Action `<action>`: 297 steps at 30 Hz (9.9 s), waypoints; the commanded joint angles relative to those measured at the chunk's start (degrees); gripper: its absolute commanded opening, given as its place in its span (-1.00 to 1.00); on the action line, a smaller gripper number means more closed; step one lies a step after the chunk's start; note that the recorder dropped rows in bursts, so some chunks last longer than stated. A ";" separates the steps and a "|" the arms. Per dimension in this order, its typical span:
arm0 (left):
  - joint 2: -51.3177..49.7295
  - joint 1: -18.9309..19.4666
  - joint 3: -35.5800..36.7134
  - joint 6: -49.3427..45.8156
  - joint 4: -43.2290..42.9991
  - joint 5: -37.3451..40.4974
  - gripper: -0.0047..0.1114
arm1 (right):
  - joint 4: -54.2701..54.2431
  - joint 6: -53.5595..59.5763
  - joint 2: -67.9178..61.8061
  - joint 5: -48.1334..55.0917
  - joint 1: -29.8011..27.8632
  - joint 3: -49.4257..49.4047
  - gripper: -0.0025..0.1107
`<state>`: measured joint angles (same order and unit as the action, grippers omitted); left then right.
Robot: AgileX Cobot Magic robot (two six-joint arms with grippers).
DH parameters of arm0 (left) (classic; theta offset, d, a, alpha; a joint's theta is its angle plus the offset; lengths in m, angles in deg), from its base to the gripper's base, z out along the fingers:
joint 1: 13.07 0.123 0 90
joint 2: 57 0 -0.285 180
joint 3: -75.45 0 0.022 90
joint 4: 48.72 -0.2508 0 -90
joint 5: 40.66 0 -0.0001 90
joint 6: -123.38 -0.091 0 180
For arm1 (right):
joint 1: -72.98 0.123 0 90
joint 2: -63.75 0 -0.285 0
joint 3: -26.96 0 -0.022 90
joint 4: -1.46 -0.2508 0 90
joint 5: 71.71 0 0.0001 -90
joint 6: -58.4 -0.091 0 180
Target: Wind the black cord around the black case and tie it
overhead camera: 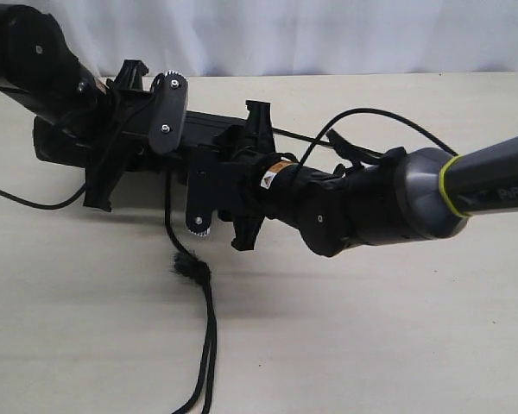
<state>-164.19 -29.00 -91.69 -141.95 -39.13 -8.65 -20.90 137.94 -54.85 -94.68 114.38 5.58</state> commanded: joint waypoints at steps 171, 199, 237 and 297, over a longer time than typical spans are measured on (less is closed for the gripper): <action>-5.88 15.26 9.90 34.67 61.59 -18.21 -0.92 | -12.80 -29.45 8.90 8.27 -5.91 1.44 -0.88; -5.77 5.86 2.93 8.94 63.09 -15.04 -0.92 | -8.90 -26.27 7.69 14.30 -5.91 1.44 -0.10; -5.05 5.86 2.93 7.12 61.37 -15.92 -0.92 | -8.65 -48.16 -4.07 75.75 -30.05 43.54 0.30; 14.28 5.86 2.93 7.47 39.18 -7.25 0.03 | -14.69 -38.44 2.18 73.70 -24.06 43.33 -0.88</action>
<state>-151.13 -23.00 -88.34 -134.68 0.55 -15.50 -34.03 99.69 -53.30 -20.49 90.34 48.82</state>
